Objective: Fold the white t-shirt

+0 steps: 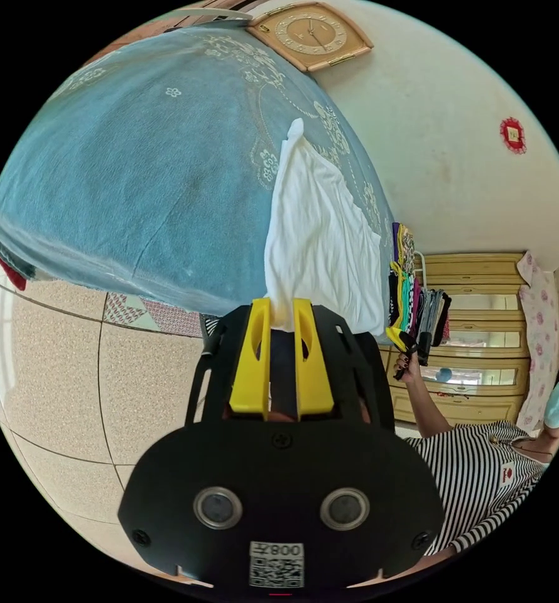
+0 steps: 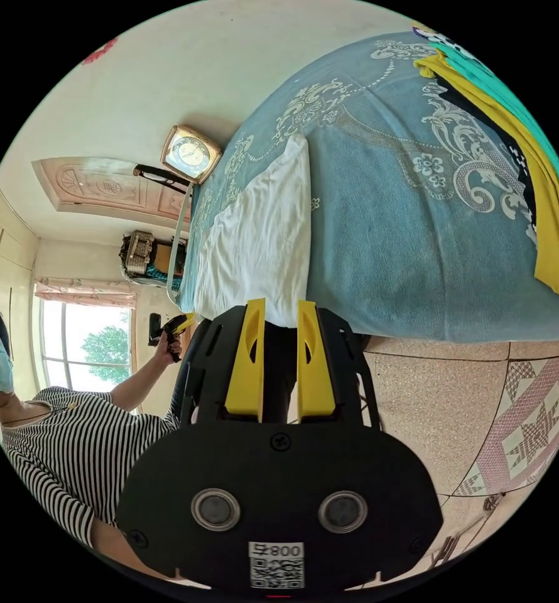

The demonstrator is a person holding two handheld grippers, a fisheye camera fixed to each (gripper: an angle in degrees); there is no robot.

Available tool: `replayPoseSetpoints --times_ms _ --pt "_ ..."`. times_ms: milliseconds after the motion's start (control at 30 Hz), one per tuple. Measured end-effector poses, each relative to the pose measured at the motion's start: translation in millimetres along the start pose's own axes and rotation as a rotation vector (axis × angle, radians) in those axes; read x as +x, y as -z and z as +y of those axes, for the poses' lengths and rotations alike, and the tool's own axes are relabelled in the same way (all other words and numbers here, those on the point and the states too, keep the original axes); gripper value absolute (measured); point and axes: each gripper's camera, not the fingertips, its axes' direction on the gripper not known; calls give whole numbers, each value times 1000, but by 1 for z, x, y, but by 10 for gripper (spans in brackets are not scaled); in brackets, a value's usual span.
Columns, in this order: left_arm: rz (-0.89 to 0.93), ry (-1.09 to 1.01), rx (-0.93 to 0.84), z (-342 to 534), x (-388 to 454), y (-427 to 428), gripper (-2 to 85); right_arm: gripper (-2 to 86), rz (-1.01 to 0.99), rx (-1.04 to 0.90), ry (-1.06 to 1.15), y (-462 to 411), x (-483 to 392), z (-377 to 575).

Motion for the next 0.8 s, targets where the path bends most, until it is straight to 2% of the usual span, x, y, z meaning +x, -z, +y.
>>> replayPoseSetpoints --times_ms 167,500,800 --pt "-5 3 9 -1 -2 11 25 81 -13 -12 -42 -2 14 3" --pt "13 -5 14 4 -20 23 11 49 -121 4 -114 4 36 18" --pt "34 -63 50 3 -36 34 8 9 -174 28 33 58 -4 29"
